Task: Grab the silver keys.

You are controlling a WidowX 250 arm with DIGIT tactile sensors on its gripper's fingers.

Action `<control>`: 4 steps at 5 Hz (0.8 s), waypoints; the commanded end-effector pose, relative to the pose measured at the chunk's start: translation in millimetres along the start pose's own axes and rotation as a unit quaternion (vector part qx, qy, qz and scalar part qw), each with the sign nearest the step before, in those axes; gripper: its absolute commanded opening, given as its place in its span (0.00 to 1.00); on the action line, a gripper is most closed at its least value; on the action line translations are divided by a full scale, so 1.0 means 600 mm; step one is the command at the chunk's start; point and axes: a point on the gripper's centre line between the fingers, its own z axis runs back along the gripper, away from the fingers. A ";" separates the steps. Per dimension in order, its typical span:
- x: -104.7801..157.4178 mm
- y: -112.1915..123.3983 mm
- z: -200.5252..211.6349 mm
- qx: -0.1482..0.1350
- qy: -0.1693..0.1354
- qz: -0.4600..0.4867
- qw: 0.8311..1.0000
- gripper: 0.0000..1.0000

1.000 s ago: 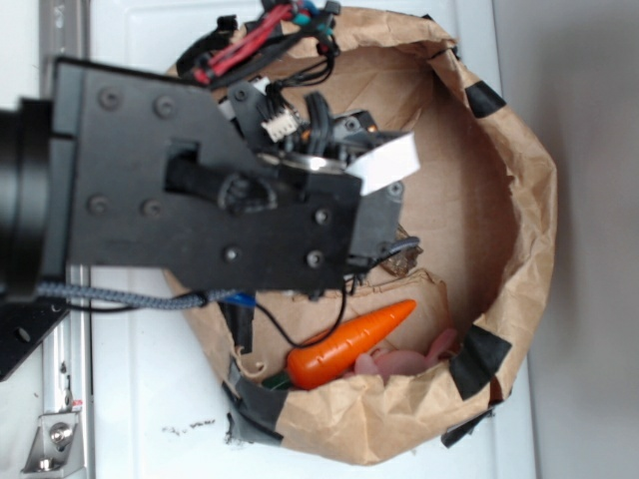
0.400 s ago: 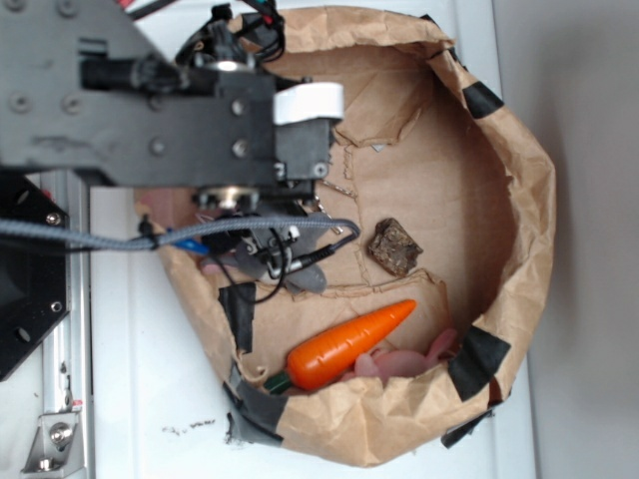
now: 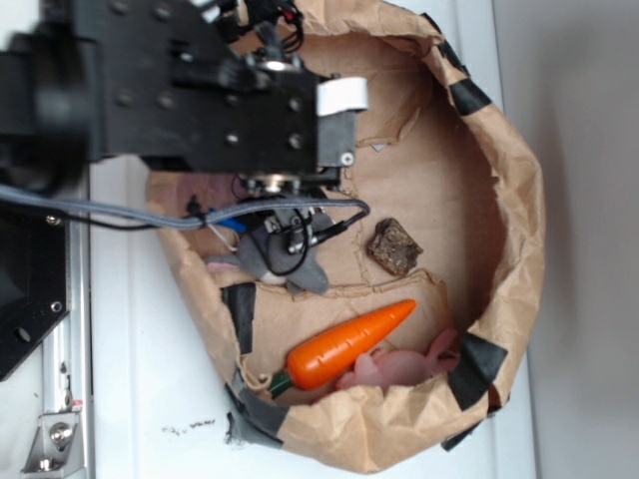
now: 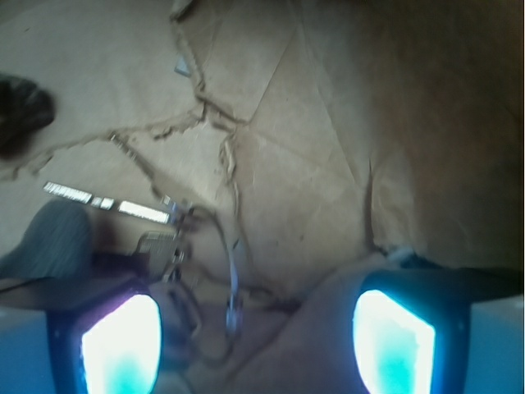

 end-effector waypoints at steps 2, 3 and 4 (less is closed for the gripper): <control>0.025 0.055 0.027 -0.025 -0.038 0.009 0.999 1.00; 0.024 0.048 0.016 -0.061 -0.025 -0.012 0.998 1.00; 0.014 0.034 0.004 -0.110 -0.027 -0.034 0.993 1.00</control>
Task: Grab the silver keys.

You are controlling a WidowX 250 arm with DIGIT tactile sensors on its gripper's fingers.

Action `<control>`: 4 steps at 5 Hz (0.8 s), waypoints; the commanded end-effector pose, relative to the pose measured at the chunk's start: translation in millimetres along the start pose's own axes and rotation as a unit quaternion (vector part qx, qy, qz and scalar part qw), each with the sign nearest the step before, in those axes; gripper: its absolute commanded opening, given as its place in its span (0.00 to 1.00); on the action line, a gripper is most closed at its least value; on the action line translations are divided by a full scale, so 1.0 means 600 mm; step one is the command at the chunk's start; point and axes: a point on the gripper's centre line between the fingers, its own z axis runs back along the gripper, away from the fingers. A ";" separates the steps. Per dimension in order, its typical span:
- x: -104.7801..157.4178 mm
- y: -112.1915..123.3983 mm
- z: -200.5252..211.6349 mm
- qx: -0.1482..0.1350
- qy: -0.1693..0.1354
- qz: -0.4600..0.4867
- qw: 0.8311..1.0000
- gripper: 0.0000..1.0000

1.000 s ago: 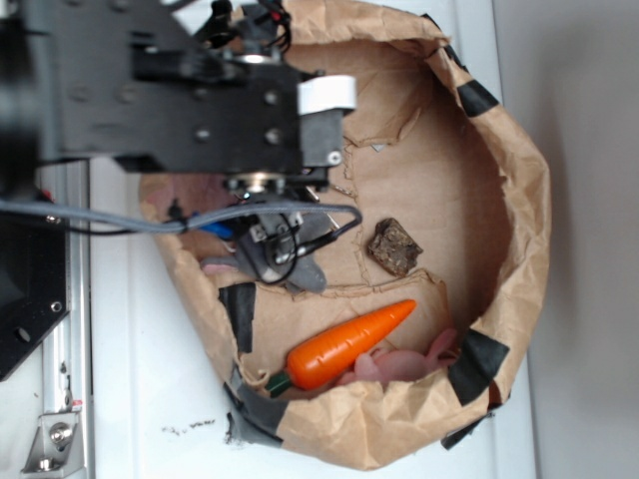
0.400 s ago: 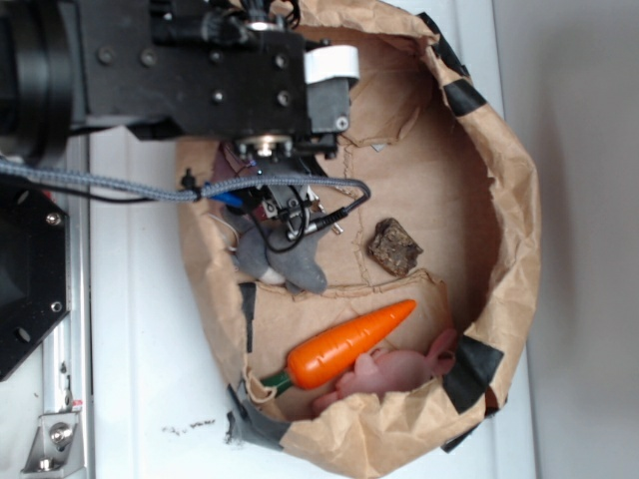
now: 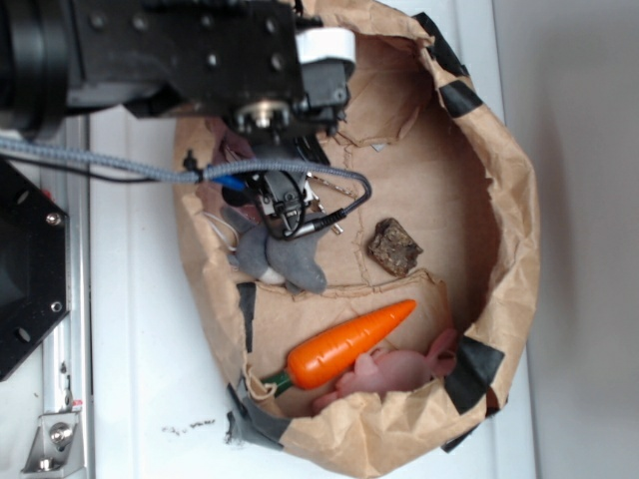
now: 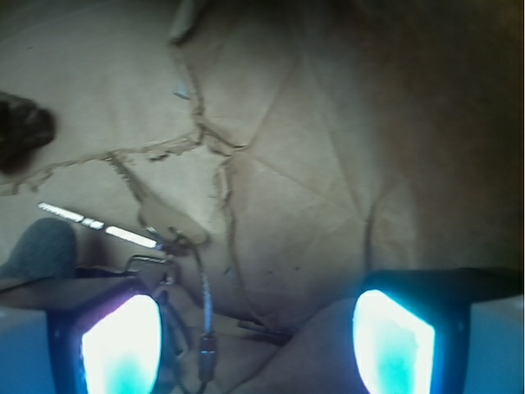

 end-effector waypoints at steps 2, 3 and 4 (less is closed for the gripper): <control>0.000 -0.025 -0.034 -0.043 -0.071 -0.014 0.996 1.00; 0.000 -0.028 -0.042 -0.033 -0.070 -0.014 0.997 1.00; 0.005 -0.031 -0.044 -0.031 -0.064 -0.001 0.997 0.00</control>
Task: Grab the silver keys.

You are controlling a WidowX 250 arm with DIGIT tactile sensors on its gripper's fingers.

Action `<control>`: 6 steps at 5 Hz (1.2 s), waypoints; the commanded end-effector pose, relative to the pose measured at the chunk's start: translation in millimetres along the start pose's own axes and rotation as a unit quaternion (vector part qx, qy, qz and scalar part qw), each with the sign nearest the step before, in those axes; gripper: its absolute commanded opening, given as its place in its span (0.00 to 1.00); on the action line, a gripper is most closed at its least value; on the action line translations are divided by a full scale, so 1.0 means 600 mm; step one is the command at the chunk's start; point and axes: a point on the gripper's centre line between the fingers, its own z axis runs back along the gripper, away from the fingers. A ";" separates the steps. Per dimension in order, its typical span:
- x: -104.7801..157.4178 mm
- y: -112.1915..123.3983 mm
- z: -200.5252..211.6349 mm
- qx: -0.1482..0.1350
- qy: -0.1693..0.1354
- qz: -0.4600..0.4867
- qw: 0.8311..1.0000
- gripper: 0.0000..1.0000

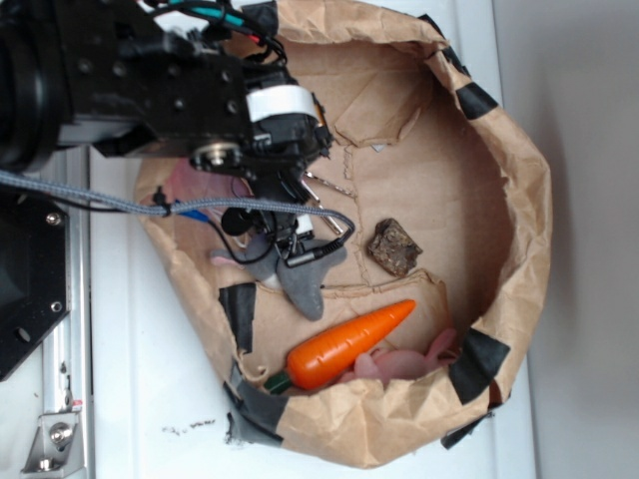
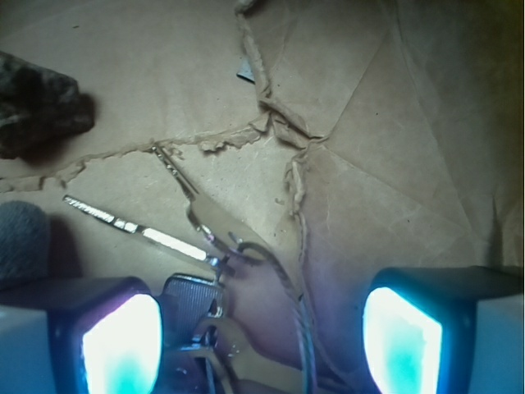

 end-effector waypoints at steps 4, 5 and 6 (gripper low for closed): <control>0.012 0.005 0.010 0.012 0.003 0.001 1.000 0.00; 0.016 0.012 0.026 0.002 0.015 0.007 1.000 0.00; 0.017 0.015 0.044 -0.004 0.019 0.009 1.000 0.00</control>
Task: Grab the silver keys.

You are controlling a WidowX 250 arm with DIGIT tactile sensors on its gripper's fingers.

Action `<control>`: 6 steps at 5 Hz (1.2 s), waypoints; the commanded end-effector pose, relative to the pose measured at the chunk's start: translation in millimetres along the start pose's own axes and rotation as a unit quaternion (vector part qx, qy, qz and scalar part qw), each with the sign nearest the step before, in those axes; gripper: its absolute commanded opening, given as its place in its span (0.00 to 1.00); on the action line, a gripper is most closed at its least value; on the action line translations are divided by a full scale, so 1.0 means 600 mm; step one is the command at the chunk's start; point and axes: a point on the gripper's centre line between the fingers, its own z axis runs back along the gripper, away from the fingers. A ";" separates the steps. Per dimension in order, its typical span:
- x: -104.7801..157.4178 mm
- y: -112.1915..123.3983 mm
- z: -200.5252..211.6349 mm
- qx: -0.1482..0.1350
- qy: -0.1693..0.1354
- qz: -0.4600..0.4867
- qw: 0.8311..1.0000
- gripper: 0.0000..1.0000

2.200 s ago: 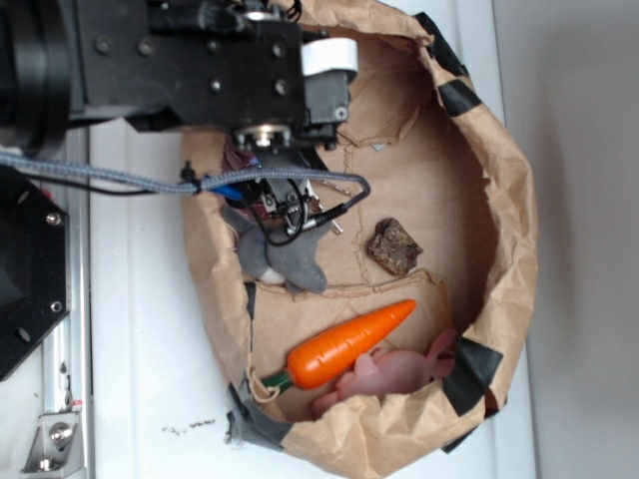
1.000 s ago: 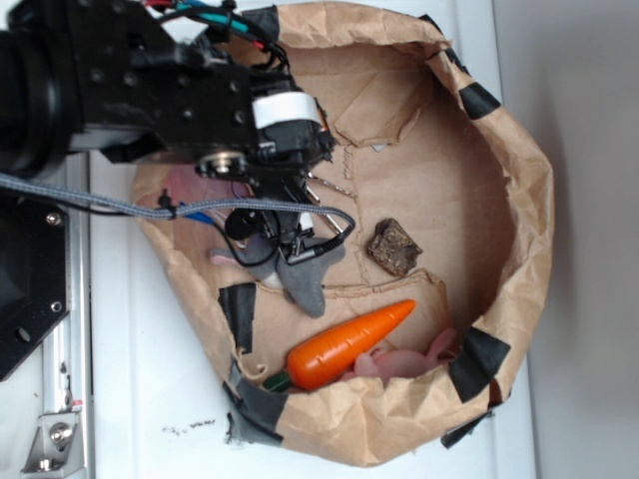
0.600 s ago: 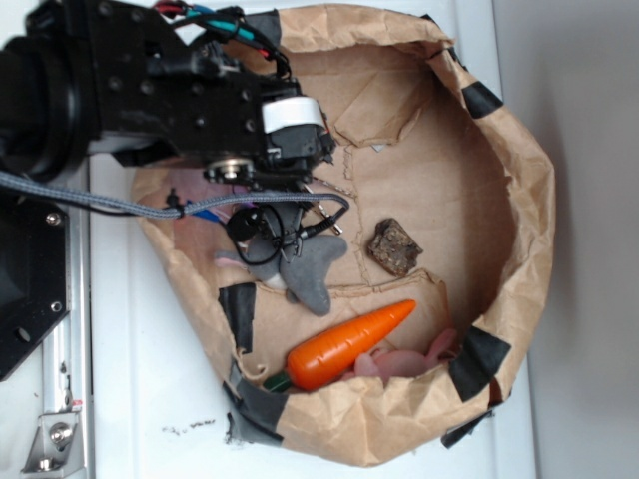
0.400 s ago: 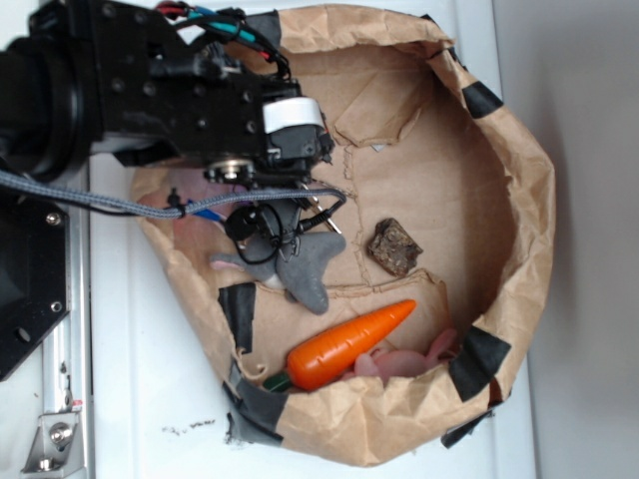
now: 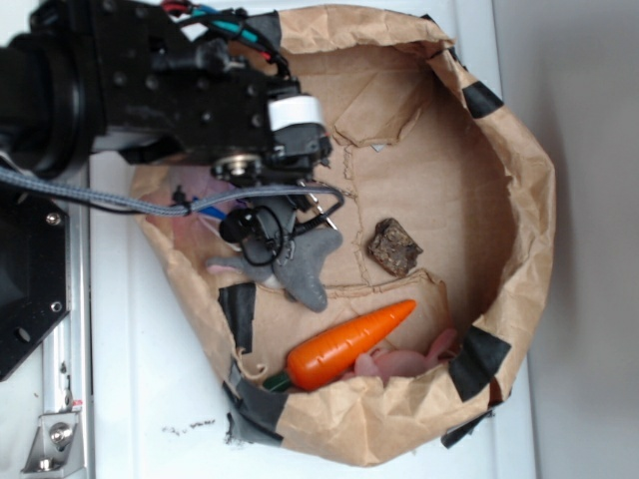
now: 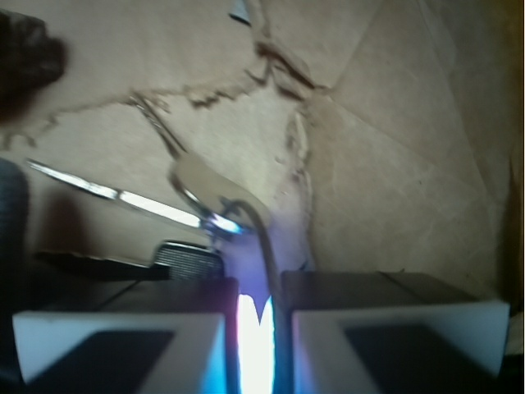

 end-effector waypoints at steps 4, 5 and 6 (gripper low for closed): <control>0.056 0.005 0.179 -0.031 -0.034 0.091 0.995 0.00; 0.058 0.001 0.177 -0.024 -0.031 0.089 0.995 0.00; 0.059 -0.014 0.165 0.000 -0.052 0.099 0.994 0.00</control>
